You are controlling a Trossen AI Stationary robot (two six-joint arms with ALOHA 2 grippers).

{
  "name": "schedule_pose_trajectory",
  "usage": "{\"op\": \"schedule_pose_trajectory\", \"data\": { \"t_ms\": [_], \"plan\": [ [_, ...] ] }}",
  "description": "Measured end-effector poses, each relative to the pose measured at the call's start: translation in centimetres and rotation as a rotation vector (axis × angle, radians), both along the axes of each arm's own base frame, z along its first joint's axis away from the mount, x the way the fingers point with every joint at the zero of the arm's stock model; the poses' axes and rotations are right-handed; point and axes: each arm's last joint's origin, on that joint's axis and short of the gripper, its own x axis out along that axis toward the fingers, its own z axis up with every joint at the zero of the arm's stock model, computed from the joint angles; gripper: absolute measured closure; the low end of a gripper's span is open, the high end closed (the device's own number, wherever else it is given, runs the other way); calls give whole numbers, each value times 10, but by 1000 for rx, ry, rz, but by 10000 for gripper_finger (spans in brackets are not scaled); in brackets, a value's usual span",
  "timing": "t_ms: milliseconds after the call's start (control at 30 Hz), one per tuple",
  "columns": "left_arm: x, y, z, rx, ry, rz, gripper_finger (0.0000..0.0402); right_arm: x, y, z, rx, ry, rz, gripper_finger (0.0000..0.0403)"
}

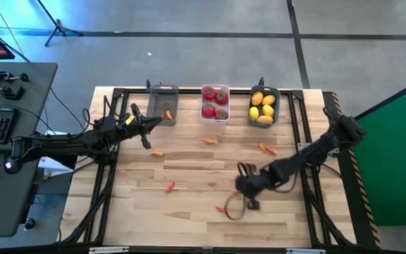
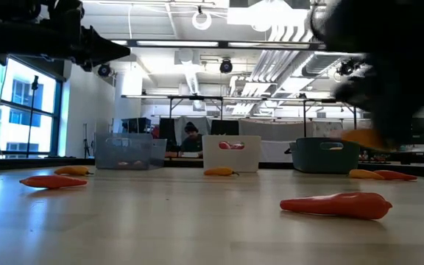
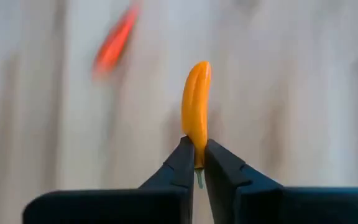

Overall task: Sort produce into baskets
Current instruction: Put the orange chili pepper into the black bin

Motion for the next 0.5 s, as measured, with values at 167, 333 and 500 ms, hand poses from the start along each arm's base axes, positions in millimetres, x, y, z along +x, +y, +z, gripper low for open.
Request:
{"op": "schedule_pose_trajectory", "data": {
  "t_ms": [167, 333, 500],
  "plan": [
    [-1, 1, 2, 2, -20, 39, 402, 41, -37, 13, -62, -311, -130, 396],
    [-1, 2, 2, -1, -19, 60, 402, 79, -76, 19, -97, -574, -186, 397],
    [-1, 2, 2, -8, -22, 69, 401, 119, -114, 14, -147, -677, -268, 400]
  ]
}}
